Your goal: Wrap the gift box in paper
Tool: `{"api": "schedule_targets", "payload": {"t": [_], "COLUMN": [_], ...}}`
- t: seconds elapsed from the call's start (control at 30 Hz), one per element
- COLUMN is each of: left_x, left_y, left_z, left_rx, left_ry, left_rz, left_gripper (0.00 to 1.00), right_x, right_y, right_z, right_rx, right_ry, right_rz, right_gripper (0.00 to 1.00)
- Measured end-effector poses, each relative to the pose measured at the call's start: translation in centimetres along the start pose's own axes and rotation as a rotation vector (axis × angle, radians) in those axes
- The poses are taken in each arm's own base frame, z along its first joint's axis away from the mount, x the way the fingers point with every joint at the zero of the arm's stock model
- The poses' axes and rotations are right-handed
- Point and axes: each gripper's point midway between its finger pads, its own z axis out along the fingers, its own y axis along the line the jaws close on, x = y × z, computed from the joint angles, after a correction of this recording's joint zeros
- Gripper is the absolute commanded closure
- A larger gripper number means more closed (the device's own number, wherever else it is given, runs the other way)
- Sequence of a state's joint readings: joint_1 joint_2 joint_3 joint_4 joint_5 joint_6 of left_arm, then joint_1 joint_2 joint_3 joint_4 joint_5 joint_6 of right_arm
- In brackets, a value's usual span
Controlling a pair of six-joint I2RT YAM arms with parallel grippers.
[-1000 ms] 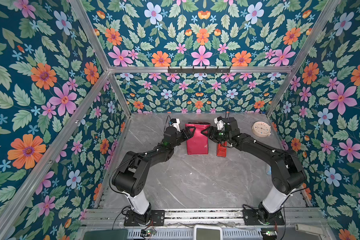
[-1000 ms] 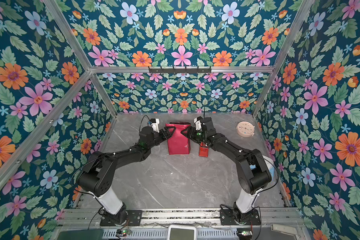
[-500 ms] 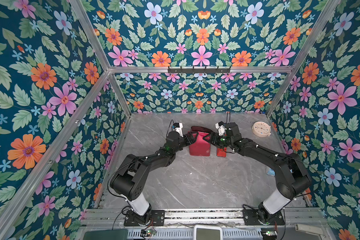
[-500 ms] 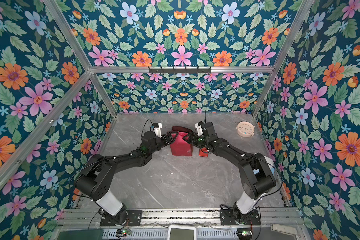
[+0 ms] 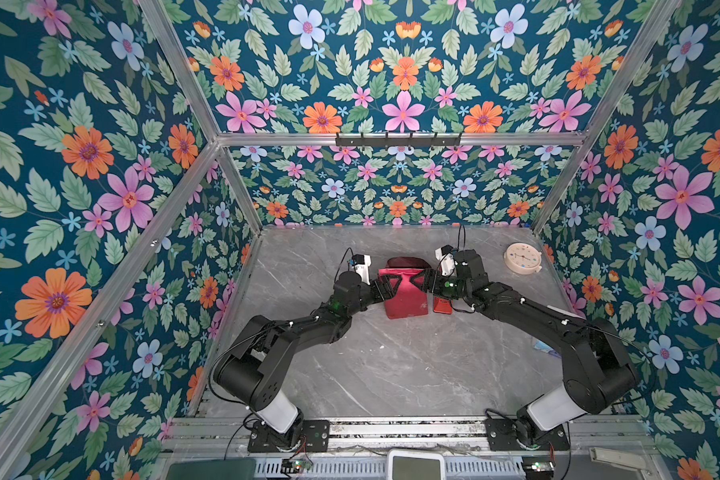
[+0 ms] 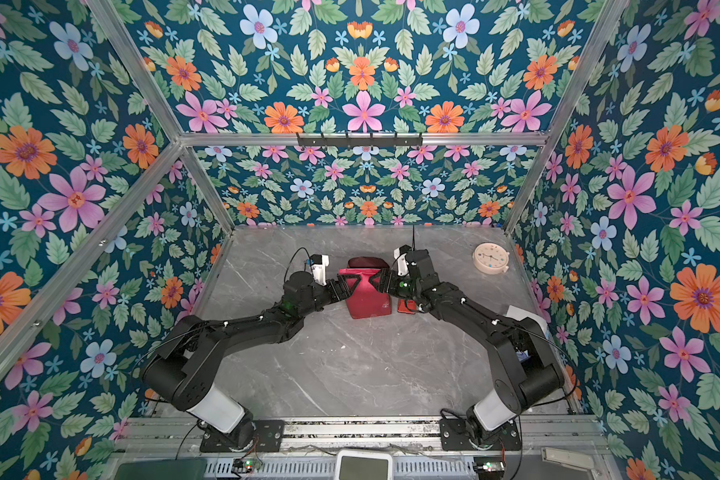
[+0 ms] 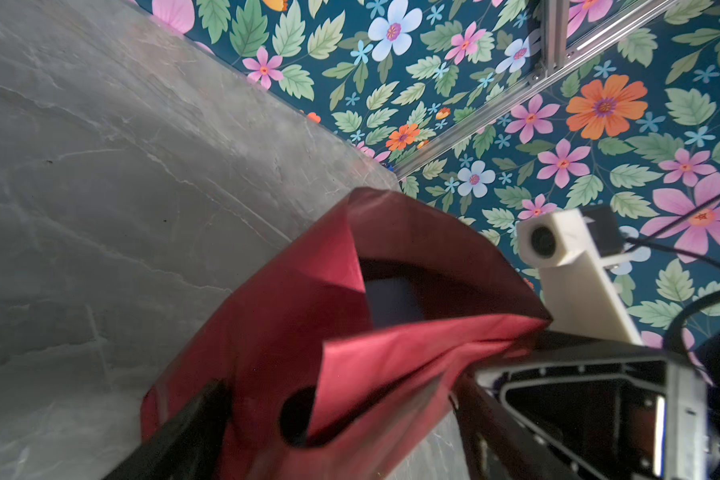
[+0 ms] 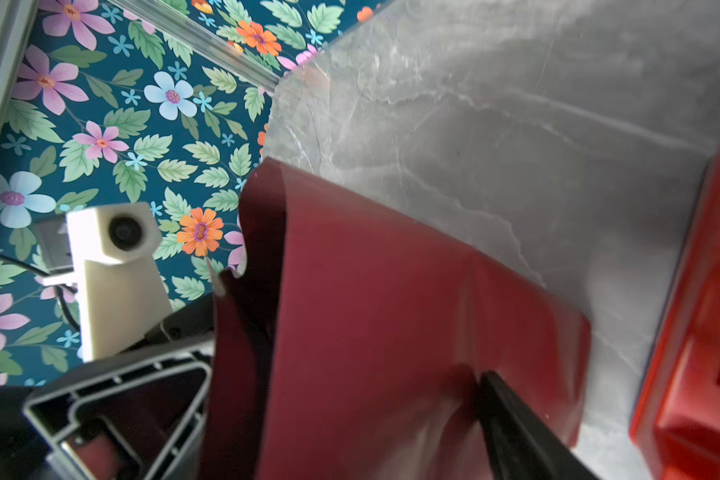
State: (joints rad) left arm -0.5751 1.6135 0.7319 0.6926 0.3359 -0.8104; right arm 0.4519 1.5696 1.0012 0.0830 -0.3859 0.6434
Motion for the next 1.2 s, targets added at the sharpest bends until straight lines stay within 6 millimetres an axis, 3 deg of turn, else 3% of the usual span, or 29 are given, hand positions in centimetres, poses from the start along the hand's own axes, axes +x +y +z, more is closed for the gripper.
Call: {"api": "schedule_targets", "payload": {"t": [0.37, 0.57, 0.73, 0.93, 1.2], "left_x": [0.2, 0.1, -0.5, -2.0, -2.3], "left_y": [3.3, 3.5, 3.4, 4.0, 5.2], "left_z": [0.9, 0.9, 1.0, 1.1, 1.3], "left_rx": [-0.137, -0.142, -0.15, -0.2, -0.257], "left_ry": [0.043, 0.044, 0.042, 0.008, 0.005], "left_rz": [0.069, 0.088, 0.096, 0.127, 0.183], "left_gripper": [0.06, 0.06, 0.05, 0.12, 0.18], "right_x": [0.3, -1.2, -1.2, -1.0, -2.0], "right_y": [-1.3, -1.6, -2.6, -3.8, -3.5], "right_z": [0.1, -0.5, 0.5, 0.9, 0.6], "right_rx": [0.072, 0.112, 0.15, 0.193, 0.216], "right_ry": [0.011, -0.017, 0.001, 0.01, -0.009], "right_rz": [-0.061, -0.098, -0.109, -0.111, -0.138], "right_gripper": [0.25, 0.23, 0.28, 0.36, 0.36]}}
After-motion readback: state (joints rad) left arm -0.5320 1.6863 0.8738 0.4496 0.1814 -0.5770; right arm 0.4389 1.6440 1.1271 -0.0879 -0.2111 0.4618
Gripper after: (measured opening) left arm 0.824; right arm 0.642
